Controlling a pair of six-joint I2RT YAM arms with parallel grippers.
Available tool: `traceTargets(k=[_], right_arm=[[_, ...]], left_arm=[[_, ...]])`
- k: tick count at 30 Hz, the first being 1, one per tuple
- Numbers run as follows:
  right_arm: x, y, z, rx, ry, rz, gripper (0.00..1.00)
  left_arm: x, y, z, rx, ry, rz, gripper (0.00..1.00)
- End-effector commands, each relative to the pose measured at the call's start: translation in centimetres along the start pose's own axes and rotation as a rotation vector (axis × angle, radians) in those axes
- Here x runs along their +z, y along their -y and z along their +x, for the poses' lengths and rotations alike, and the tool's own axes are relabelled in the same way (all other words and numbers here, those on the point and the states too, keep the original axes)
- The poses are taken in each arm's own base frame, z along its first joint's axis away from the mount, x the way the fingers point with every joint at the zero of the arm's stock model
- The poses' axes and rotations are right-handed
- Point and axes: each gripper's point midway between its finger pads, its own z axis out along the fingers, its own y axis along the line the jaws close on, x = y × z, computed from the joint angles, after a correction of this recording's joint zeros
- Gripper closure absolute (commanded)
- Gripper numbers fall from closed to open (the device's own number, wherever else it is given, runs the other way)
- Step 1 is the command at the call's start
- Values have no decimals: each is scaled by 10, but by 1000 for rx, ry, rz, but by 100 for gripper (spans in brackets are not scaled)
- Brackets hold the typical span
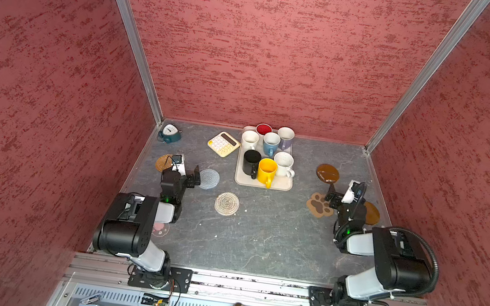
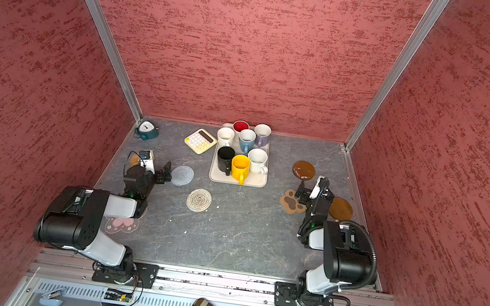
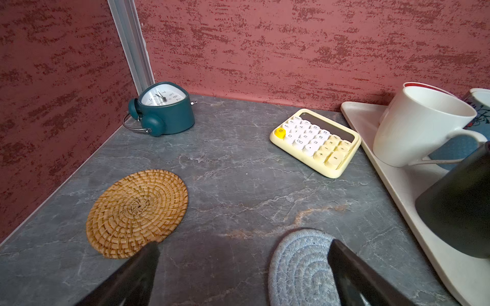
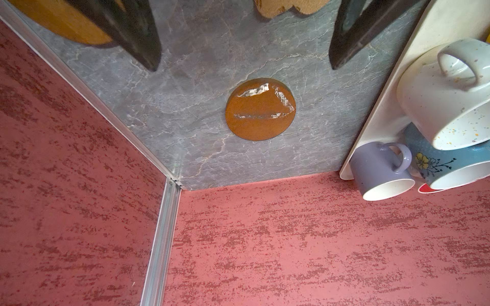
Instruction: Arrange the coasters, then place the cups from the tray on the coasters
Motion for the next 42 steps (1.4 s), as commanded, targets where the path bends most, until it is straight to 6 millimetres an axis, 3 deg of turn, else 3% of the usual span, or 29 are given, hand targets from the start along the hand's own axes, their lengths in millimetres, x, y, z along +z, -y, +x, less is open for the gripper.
traceTargets(k=[1, 37, 42], right_arm=[[3, 0, -3, -10, 8, -3, 1], [4, 0, -3, -4, 3, -10, 1], [2, 2, -5, 3, 15, 4, 1]], left_arm=[[3, 1, -5, 5, 10, 7, 0], [3, 0, -5, -1, 7, 13, 0], [1, 12, -9, 35, 13, 53, 0]])
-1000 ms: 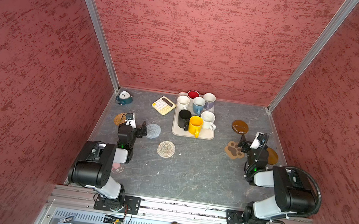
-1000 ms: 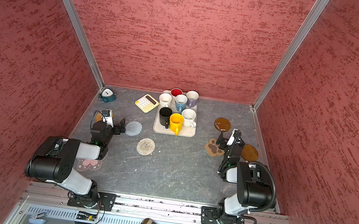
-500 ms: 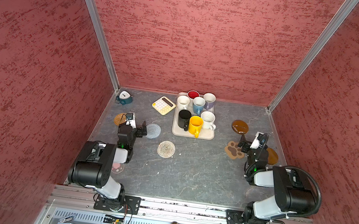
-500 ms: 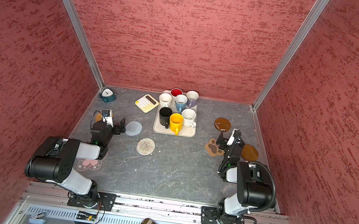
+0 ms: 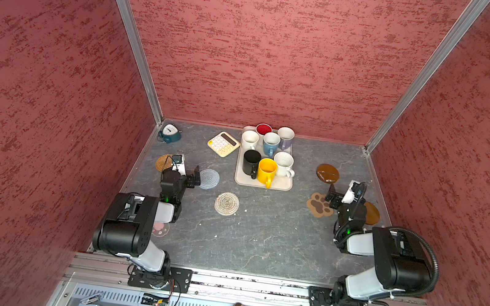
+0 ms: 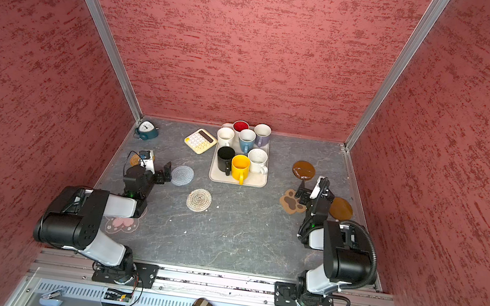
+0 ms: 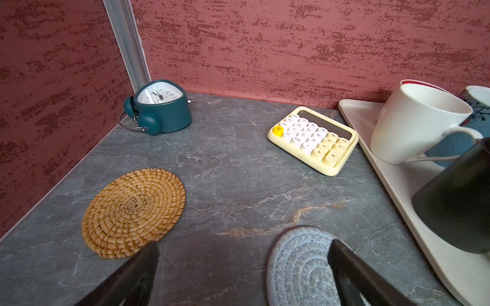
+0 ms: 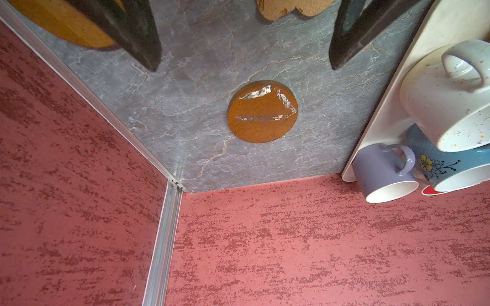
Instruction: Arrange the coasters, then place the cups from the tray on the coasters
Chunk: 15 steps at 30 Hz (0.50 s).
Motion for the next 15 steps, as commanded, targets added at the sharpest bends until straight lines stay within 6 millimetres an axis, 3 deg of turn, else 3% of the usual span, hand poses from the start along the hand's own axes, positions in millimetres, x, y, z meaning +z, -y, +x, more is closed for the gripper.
traceTargets(k=[1, 7, 15], right_arm=[[0, 6, -11, 17, 33, 34, 1], [-11, 16, -54, 22, 55, 169, 1], [-40, -1, -118, 218, 55, 85, 2]], left_arm=[[-2, 8, -13, 29, 24, 17, 1], [-10, 9, -31, 70, -66, -56, 0], [-65, 13, -85, -60, -26, -60, 0]])
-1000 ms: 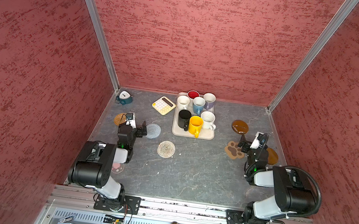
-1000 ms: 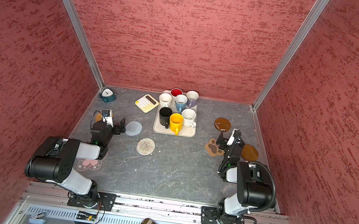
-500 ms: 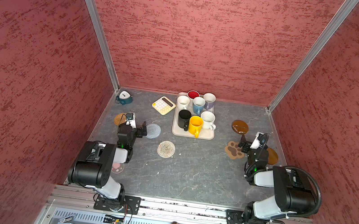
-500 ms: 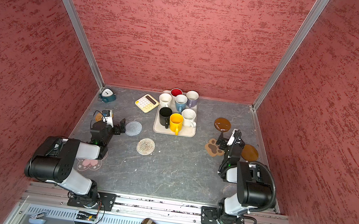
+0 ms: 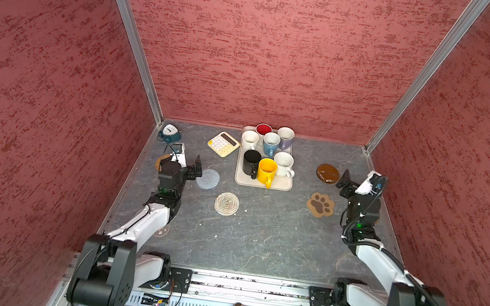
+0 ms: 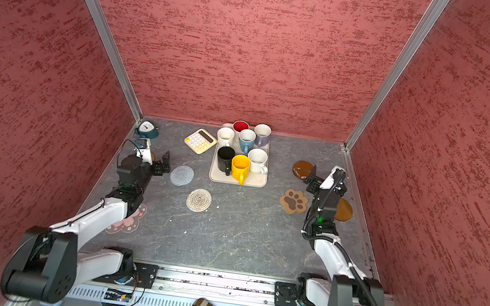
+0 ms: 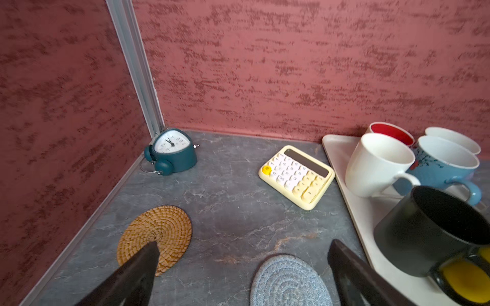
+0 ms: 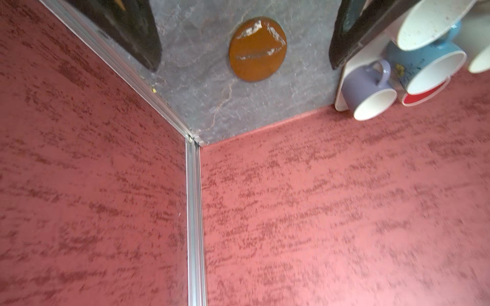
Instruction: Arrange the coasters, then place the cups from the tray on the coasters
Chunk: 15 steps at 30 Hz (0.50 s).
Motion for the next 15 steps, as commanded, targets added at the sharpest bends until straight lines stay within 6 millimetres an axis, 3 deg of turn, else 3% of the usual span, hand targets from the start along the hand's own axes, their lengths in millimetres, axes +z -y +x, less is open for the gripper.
traceTargets(k=[1, 6, 11, 15], right_arm=[[-12, -4, 2, 81, -120, 5, 2], [-36, -38, -8, 177, -227, -144, 7], [-65, -84, 11, 117, -395, -308, 10], [-87, -103, 22, 63, -485, -373, 11]], left_arm=[[-23, -3, -6, -66, -98, -24, 0], [-64, 1, -24, -136, -218, -8, 0], [-105, 6, -36, -225, -297, -40, 0], [-127, -8, -20, -196, -478, -228, 0]])
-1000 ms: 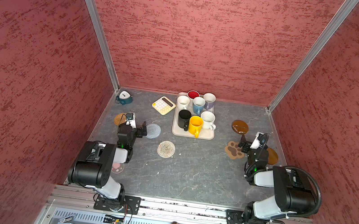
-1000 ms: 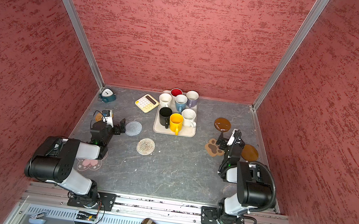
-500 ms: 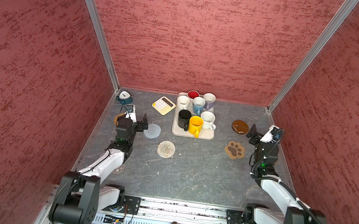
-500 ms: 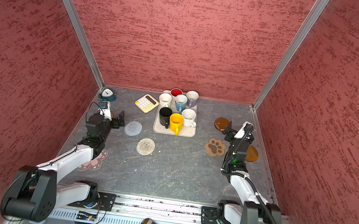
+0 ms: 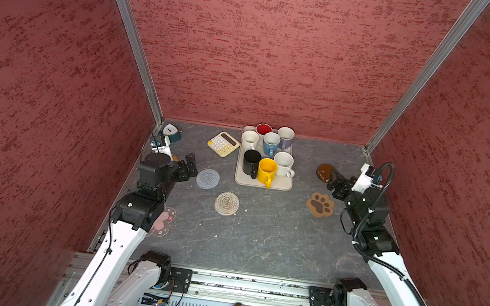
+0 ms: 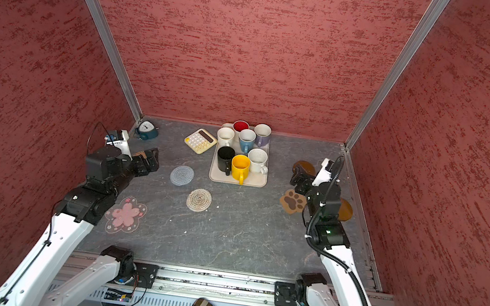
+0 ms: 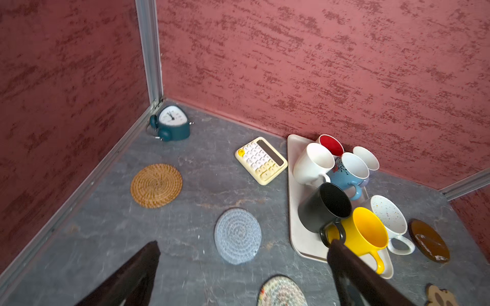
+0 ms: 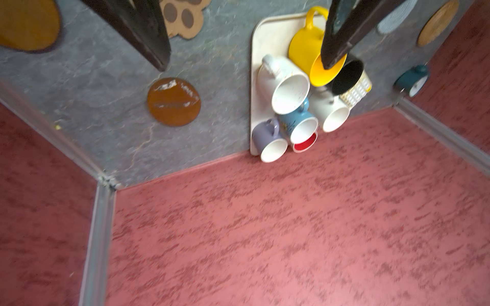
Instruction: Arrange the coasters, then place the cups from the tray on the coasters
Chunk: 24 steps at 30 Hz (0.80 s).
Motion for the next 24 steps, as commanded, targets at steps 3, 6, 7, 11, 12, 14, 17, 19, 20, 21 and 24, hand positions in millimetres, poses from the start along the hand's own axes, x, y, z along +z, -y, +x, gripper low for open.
traceTargets(k=[3, 6, 7, 11, 12, 14, 17, 19, 20, 21, 24], right_arm=[[-19, -23, 33, -33, -169, -73, 11], [-21, -30, 39, -33, -193, -102, 11], [-21, -32, 42, -34, -203, -115, 11], [-15, -38, 53, -42, -232, -158, 10], [-12, -40, 57, -39, -236, -170, 10], [-8, -45, 61, -29, -236, -201, 10], [1, -52, 69, -1, -241, -242, 10], [9, -55, 74, 16, -244, -258, 10], [13, -57, 76, 24, -246, -263, 10], [17, -58, 80, 35, -254, -267, 10], [28, -62, 92, 56, -274, -285, 10]], left_arm=[[-15, -32, 53, 4, -251, -254, 1], [-12, -34, 65, -36, -278, -254, 0], [-9, -36, 70, -44, -297, -261, 0], [4, -47, 89, -51, -390, -300, 2], [7, -49, 93, -58, -413, -304, 4], [11, -54, 102, -86, -455, -305, 6], [14, -65, 114, -159, -494, -329, 10], [17, -76, 121, -207, -513, -371, 12], [19, -80, 125, -224, -522, -386, 12], [22, -85, 129, -240, -529, -401, 13], [30, -99, 144, -293, -560, -434, 15]])
